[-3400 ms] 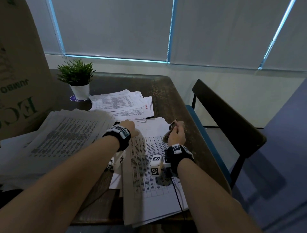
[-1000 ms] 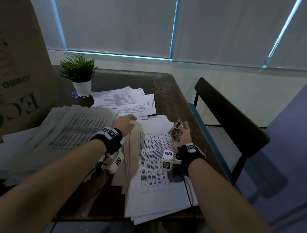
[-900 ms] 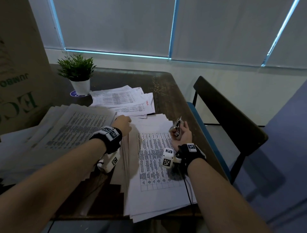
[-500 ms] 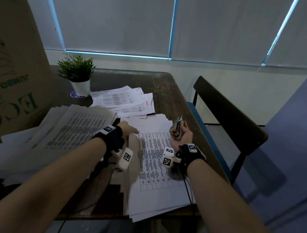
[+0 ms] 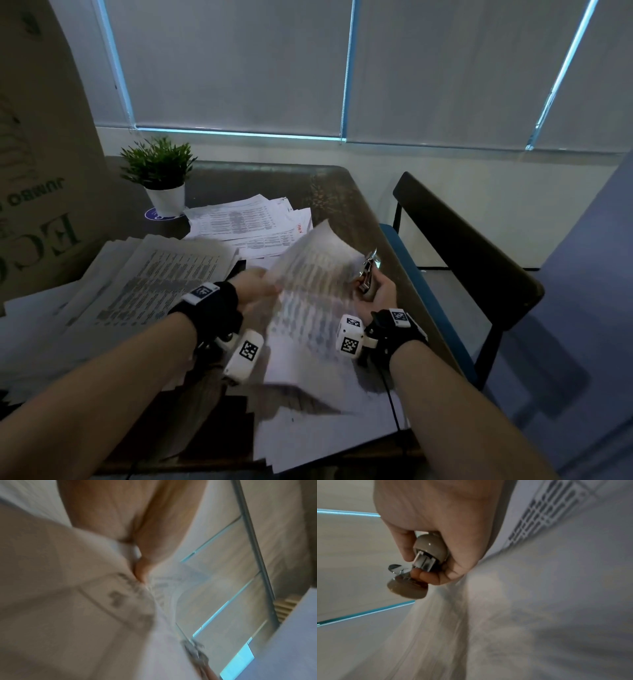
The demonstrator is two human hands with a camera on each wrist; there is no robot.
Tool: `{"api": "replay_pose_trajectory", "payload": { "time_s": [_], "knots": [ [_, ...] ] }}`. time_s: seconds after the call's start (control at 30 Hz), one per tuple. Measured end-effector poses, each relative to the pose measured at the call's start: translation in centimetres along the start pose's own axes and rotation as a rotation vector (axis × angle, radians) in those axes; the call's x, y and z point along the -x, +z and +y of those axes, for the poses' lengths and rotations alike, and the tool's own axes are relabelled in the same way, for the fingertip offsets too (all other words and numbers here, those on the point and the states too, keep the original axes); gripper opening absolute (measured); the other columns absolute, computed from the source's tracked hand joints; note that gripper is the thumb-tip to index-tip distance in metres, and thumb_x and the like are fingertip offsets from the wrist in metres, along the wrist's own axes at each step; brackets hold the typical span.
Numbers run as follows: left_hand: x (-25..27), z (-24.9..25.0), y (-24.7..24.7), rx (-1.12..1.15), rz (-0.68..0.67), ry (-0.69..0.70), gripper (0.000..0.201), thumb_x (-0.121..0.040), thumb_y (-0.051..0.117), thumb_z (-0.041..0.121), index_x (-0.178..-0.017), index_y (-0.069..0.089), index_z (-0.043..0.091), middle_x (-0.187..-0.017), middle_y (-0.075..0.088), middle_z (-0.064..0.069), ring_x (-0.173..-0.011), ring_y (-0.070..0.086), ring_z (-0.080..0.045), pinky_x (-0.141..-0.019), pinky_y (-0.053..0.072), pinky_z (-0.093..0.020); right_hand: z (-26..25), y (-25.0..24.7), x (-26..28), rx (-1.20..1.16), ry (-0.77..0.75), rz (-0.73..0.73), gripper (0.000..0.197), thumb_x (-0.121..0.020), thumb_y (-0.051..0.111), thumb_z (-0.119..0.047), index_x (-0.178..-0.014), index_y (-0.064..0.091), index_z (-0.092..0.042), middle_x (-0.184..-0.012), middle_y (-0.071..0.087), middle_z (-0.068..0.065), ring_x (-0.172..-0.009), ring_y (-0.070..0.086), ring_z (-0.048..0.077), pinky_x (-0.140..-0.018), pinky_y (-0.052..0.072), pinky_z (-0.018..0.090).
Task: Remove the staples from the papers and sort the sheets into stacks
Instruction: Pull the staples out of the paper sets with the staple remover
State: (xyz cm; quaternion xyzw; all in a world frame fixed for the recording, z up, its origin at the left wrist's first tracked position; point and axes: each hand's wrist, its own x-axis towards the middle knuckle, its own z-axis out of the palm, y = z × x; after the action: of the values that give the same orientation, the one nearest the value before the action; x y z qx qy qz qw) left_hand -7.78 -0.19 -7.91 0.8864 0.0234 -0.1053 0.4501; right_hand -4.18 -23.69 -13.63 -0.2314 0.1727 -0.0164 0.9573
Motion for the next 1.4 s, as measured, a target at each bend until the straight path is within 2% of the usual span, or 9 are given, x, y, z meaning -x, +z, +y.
{"api": "replay_pose_trajectory", "payload": {
  "time_s": [0.17, 0.27, 0.4, 0.63, 0.73, 0.83, 0.97, 1.03, 1.4],
  "knots": [
    [-0.9, 2.6, -6.9, -0.206, 0.617, 0.068, 0.029, -0.095, 0.046, 0.007, -0.118, 0.055, -0.009, -0.121, 0.055, -0.028, -0.113, 0.052, -0.04, -0.093, 0.04, -0.04, -2.0, 0.4, 0.3, -0.024, -0.051, 0.047, 0.024, -0.098, 0.054, -0.016, -0.119, 0.059, -0.005, -0.091, 0.063, 0.01, -0.076, 0.059, 0.019, -0.045, 0.052, 0.023],
    [-1.4, 2.5, -10.9, -0.266, 0.671, -0.014, 0.04, -0.097, 0.047, 0.017, -0.125, 0.05, -0.012, -0.124, 0.053, -0.03, -0.114, 0.05, -0.043, -0.096, 0.04, -0.045, -2.2, 0.9, 0.0, 0.041, -0.069, 0.102, 0.013, -0.099, 0.053, -0.017, -0.106, 0.06, -0.008, -0.09, 0.063, 0.009, -0.077, 0.06, 0.019, -0.048, 0.054, 0.023],
    [-1.1, -0.1, -14.4, -0.342, 0.692, -0.074, 0.037, -0.095, 0.052, 0.017, -0.117, 0.053, -0.013, -0.116, 0.056, -0.031, -0.107, 0.053, -0.045, -0.09, 0.042, -0.048, -0.3, 0.3, -1.0, 0.173, 0.004, 0.135, 0.035, -0.088, 0.065, -0.022, -0.116, 0.062, -0.001, -0.113, 0.068, 0.017, -0.103, 0.066, 0.031, -0.094, 0.052, 0.045],
    [-1.0, -5.6, -15.3, -0.58, 0.744, -0.247, 0.039, -0.093, 0.049, 0.008, -0.128, 0.045, -0.008, -0.13, 0.047, -0.032, -0.119, 0.046, -0.047, -0.101, 0.038, -0.051, 3.2, 2.1, -0.6, 0.402, 0.112, 0.055, 0.021, -0.103, 0.049, -0.02, -0.116, 0.057, -0.007, -0.088, 0.061, 0.011, -0.075, 0.058, 0.021, -0.063, 0.05, 0.033],
    [-1.1, -4.0, -12.4, -0.563, 0.622, -0.092, 0.033, -0.089, 0.052, 0.008, -0.121, 0.055, 0.001, -0.126, 0.054, -0.023, -0.116, 0.051, -0.039, -0.102, 0.039, -0.043, 4.0, 3.0, -0.1, 0.684, 0.08, -0.046, 0.041, -0.104, 0.045, -0.018, -0.144, 0.04, -0.012, -0.098, 0.059, 0.015, -0.069, 0.056, 0.024, -0.052, 0.047, 0.03],
    [-1.1, -1.6, -8.1, -0.563, 0.343, 0.043, 0.03, -0.088, 0.056, 0.025, -0.117, 0.063, 0.018, -0.126, 0.059, -0.005, -0.114, 0.053, -0.026, -0.098, 0.04, -0.03, 4.5, 3.6, 0.0, 1.194, -0.05, -0.171, 0.048, -0.104, 0.044, -0.016, -0.15, 0.034, -0.023, -0.135, 0.05, 0.017, -0.105, 0.061, 0.036, -0.076, 0.054, 0.041],
    [-2.7, -1.1, -2.2, -0.614, -0.023, -0.085, 0.055, -0.087, 0.063, 0.036, -0.135, 0.047, 0.015, -0.14, 0.047, -0.007, -0.127, 0.044, -0.024, -0.101, 0.035, -0.029, 5.1, 5.2, 1.1, 1.735, -0.236, -0.354, 0.046, -0.099, 0.048, -0.02, -0.144, 0.047, -0.028, -0.134, 0.058, 0.01, -0.099, 0.062, 0.026, -0.082, 0.051, 0.029],
    [-3.5, -1.3, -0.2, -0.667, -0.132, -0.106, 0.04, -0.084, 0.066, 0.032, -0.117, 0.058, 0.011, -0.128, 0.057, -0.013, -0.112, 0.055, -0.025, -0.088, 0.044, -0.029, 6.0, 5.8, 1.2, 1.983, -0.3, -0.511, 0.044, -0.099, 0.05, -0.024, -0.144, 0.048, -0.027, -0.141, 0.055, 0.006, -0.118, 0.057, 0.025, -0.095, 0.043, 0.025],
    [-4.3, -2.5, 1.8, -0.869, -0.024, -0.094, 0.097, -0.088, 0.054, 0.054, -0.145, 0.004, -0.006, -0.153, 0.013, -0.022, -0.141, 0.021, -0.032, -0.114, 0.024, -0.038, 8.1, 6.7, 1.9, 2.263, -0.411, -0.653, 0.049, -0.102, 0.045, -0.025, -0.151, 0.036, -0.02, -0.139, 0.055, 0.015, -0.123, 0.052, 0.033, -0.096, 0.043, 0.033]
  ]
}}
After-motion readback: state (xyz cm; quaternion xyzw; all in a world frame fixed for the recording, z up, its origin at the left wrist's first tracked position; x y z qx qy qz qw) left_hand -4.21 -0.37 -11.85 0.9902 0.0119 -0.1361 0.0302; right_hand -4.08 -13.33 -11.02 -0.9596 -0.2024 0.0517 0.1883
